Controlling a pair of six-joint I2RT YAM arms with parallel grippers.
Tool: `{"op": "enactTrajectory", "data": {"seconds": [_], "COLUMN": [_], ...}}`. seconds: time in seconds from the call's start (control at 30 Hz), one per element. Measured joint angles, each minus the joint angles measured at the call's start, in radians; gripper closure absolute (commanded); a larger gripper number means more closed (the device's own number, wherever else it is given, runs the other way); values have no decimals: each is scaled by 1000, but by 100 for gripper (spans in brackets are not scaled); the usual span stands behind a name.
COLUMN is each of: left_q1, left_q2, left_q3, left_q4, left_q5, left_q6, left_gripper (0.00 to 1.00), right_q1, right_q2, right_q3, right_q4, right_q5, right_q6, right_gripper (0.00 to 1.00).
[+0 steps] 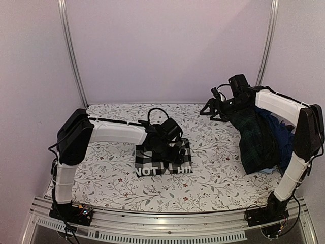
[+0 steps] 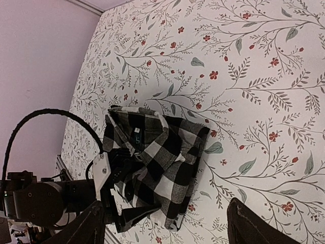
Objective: Fold and stack the mixed laundry pile
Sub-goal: Move the square-folded shirt to the center of the board.
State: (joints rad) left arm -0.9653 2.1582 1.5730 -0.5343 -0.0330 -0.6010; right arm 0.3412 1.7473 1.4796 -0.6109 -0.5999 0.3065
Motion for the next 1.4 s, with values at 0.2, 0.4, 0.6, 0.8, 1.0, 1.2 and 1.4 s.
{"op": "enactTrajectory", "data": {"seconds": [0.2, 0.4, 0.6, 0.8, 1.0, 1.2, 1.4], "left_q1": [126, 422, 655, 688, 678, 597, 526], "left_q2": [-153, -205, -204, -233, -481, -706, -667], "left_q3": [-254, -348, -360, -329, -368, -622, -769], "left_q4": [97, 105, 102, 33, -45, -51, -71], "left_q5": [3, -41, -111, -141, -95, -2, 10], "left_q6": [64, 287, 511, 608, 399, 89, -139], "left_gripper": [0, 2, 3, 0, 0, 0, 0], "right_q1": [0, 0, 0, 0, 0, 0, 0], "right_q2": [-22, -39, -39, -39, -39, -39, -39], "right_q3": [-15, -23, -32, -32, -32, -32, -32], "right_q4": [-6, 2, 9, 14, 14, 16, 21], "right_q5": [-5, -11, -25, -47, -62, -70, -79], "right_q6": [0, 6, 19, 23, 18, 11, 10], "right_gripper": [19, 19, 19, 19, 19, 18, 18]}}
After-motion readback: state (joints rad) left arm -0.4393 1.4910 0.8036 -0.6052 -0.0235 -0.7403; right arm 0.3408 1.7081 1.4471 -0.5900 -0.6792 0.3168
